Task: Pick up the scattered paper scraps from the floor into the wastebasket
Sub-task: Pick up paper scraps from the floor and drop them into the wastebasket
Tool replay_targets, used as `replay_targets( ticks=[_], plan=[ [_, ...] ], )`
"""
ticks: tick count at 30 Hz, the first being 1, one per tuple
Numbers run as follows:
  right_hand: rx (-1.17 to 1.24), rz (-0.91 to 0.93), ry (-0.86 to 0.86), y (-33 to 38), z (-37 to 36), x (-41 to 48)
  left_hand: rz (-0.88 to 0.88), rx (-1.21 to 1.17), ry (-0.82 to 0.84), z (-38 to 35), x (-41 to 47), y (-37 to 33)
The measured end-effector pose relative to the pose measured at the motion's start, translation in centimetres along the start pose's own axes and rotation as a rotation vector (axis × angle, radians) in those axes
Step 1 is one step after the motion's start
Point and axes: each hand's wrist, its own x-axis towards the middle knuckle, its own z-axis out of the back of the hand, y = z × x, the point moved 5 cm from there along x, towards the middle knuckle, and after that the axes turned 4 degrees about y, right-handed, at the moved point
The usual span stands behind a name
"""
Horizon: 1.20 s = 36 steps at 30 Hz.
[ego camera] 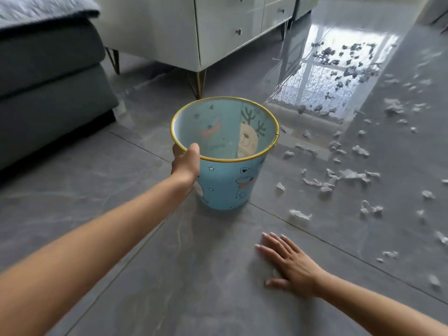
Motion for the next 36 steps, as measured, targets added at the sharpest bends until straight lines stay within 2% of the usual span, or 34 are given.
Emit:
replay_targets(
  ticks=[2, 5, 10, 17, 20, 26, 30, 32, 34, 36],
  plan=[
    [0.016, -0.075, -0.050, -0.5, -0.2, 0.1, -0.019, 0.114, -0.110, 0.3, 0.2, 0.2],
    [0.099, -0.133, -0.052, -1.8, 0.5, 0.6, 0.005, 0.080, -0.169, 0.3, 0.1, -0.1],
    [0.220, -0.515, -0.203, -8.9, 1.7, 1.2, 0.004, 0.059, -0.200, -0.4, 1.5, 0.3],
    [0.324, -0.777, -0.097, -16.8, 3.9, 3.3, 0.004, 0.055, -0.153, -0.6, 2.5, 0.0],
    [0.327, -0.764, -0.072, -17.4, 3.8, 5.4, 0.016, 0.019, -0.139, -0.6, 2.6, 0.1],
    [0.363, -0.761, -0.164, -16.7, 5.0, 9.0, -0.010, -0.039, -0.116, -0.7, 2.7, -0.3],
    [0.074, -0.665, -0.286, -13.7, 6.8, 11.4, -0.017, -0.024, -0.128, -0.7, 2.8, -0.1],
    [0.049, -0.599, -0.352, -12.9, 7.8, 11.9, -0.022, -0.033, -0.125, -0.7, 3.0, -0.1],
    [-0.005, -0.549, -0.347, -12.5, 8.0, 12.0, -0.017, -0.042, -0.097, -0.9, 2.9, -0.2],
    [-0.091, -0.519, -0.259, -12.0, 7.7, 11.4, -0.014, -0.035, -0.087, -0.9, 2.9, -0.2]
  ],
)
